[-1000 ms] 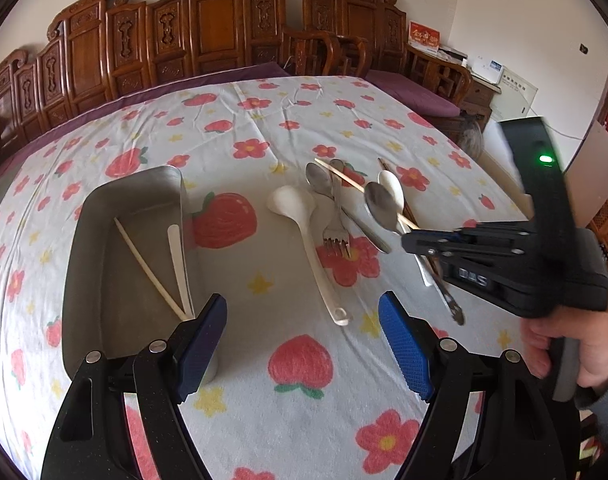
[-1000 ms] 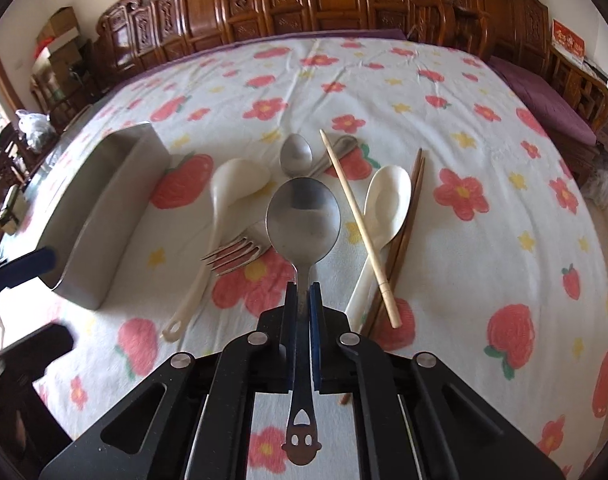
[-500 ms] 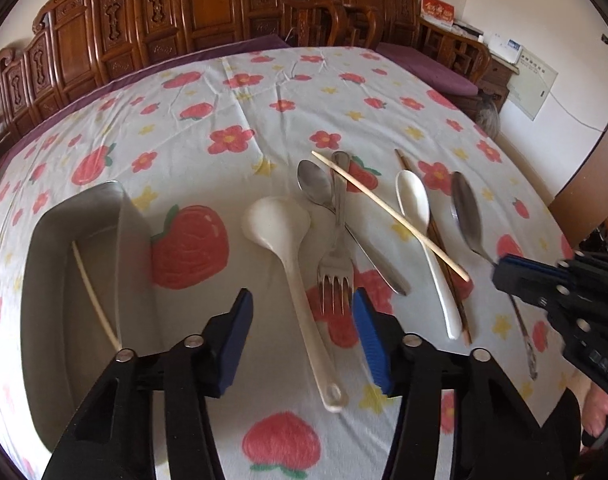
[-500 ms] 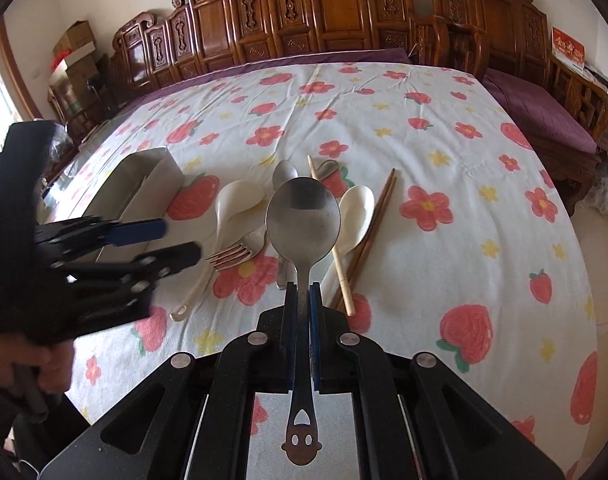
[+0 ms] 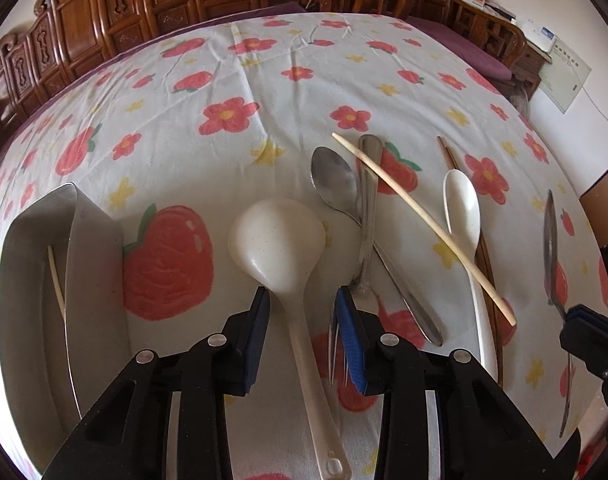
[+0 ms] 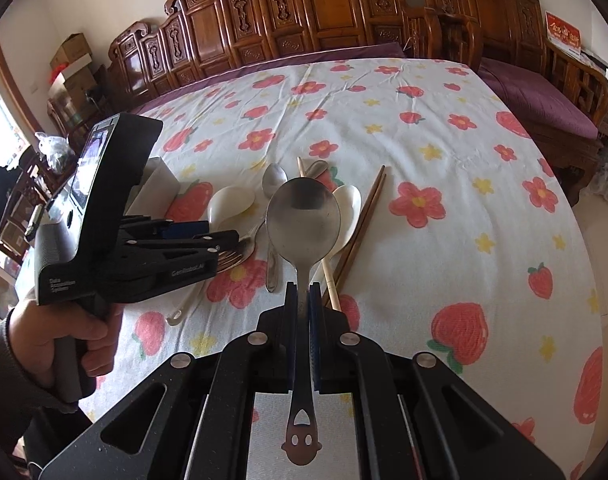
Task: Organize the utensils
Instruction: 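Grasp the white plastic spoon with the left tool while the right tool holds the steel spoon, then carry the white spoon into the tray and open the left tool while right carries steel spoon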
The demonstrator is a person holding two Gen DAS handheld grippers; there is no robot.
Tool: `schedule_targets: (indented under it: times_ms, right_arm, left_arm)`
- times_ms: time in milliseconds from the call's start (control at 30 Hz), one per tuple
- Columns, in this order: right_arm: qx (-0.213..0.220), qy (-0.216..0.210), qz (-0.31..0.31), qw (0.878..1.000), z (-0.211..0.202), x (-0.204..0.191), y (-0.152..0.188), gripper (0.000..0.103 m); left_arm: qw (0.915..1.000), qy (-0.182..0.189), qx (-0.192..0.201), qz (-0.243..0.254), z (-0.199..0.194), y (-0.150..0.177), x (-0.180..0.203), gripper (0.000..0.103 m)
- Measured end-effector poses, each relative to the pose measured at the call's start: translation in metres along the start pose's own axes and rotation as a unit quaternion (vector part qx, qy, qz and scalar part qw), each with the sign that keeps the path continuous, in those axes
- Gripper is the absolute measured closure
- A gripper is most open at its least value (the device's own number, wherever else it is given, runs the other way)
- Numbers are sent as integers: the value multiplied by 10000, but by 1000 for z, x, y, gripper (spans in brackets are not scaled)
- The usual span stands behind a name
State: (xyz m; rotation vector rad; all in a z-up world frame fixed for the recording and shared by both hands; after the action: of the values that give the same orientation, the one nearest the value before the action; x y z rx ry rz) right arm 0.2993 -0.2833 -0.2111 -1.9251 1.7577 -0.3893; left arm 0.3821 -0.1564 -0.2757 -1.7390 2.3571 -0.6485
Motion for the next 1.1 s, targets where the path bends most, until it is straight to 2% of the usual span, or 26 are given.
schedule_targets:
  times_ms: [33, 67, 267, 500, 1100]
  right_arm:
    - [2, 0, -1, 10000, 0, 0, 0, 96]
    - [0, -3, -8, 10000, 0, 0, 0, 96]
    - [31, -32, -45, 10000, -3, -4, 0, 96]
    - [106, -57, -123, 9999, -8, -10, -3, 96]
    - [465, -187, -148, 9986, -38, -23, -16, 96]
  left_arm:
    - [10000, 8, -3, -38, 0, 0, -1, 78]
    - [10000, 8, -4, -70, -1, 0, -2, 90]
    - [9999, 34, 95, 31, -12, 3, -2, 100]
    - [9986, 54, 450, 291, -47, -1, 6, 100]
    - [9947, 34, 863, 559, -120, 10, 0, 100]
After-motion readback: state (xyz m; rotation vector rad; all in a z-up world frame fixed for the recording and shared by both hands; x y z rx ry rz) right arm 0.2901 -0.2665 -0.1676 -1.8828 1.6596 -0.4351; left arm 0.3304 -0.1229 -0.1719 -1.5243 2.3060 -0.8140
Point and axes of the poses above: each gripper's, at about its wrist camera, not at the fingertips, and z roughly the way its jaws point, x to its right, y to its underside, the point moved 5 cm from there along z, roughly the way its jaws point, and after that the axes turned 8 degrees about y, right-handed, at the moved point
